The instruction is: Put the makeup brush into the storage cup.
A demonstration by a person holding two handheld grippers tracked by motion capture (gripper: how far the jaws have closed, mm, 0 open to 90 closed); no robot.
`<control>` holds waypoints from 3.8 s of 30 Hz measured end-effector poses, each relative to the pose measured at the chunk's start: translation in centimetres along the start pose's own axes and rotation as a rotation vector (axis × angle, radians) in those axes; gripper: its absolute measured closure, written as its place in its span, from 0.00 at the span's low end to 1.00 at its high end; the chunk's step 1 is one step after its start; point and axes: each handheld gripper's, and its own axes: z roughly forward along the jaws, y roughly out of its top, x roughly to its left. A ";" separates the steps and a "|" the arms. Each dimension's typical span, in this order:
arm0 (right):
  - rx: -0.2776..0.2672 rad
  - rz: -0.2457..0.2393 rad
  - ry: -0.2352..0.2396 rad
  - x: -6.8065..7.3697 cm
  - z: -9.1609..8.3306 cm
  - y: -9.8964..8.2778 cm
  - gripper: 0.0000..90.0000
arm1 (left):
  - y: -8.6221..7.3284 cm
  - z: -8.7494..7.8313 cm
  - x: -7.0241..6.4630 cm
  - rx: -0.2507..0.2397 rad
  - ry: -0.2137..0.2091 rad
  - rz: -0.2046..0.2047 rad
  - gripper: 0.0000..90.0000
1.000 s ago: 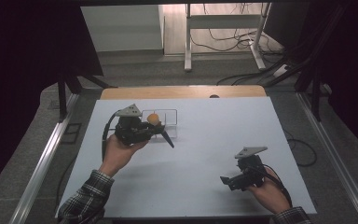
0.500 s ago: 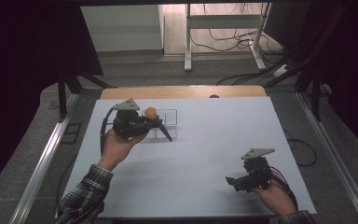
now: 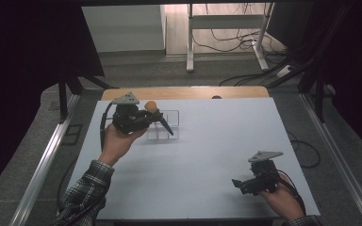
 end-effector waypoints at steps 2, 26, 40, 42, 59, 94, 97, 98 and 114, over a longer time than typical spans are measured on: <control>-0.002 0.001 -0.002 -0.1 -0.1 -0.1 0.00 | 0.2 -0.1 0.1 -0.005 0.001 0.000 0.80; -0.008 0.023 -0.022 -0.6 -1.0 -1.2 0.00 | 2.3 0.1 1.2 -0.025 0.046 0.009 0.80; -0.010 0.039 -0.031 -1.0 -1.5 -1.8 0.00 | 2.8 1.5 2.0 -0.018 0.087 0.004 0.80; -0.008 0.044 -0.033 -1.0 -1.6 -1.9 0.00 | 2.9 1.8 2.1 -0.017 0.091 0.005 0.80; -0.020 0.061 -0.029 -1.2 -2.0 -2.2 0.00 | 2.6 4.1 3.0 0.005 0.133 0.009 0.80; -0.004 0.054 -0.028 -1.2 -1.9 -2.3 0.00 | -0.8 7.5 3.3 0.054 0.141 -0.010 0.80; -0.003 0.053 -0.027 -1.1 -1.9 -2.3 0.00 | -1.1 7.8 3.4 0.059 0.142 -0.009 0.80; -0.003 0.053 -0.027 -1.1 -1.8 -2.3 0.00 | -1.2 7.9 3.3 0.061 0.143 -0.014 0.80; 0.004 0.047 -0.025 -1.1 -1.8 -2.3 0.00 | -2.3 9.2 3.2 0.082 0.146 -0.015 0.80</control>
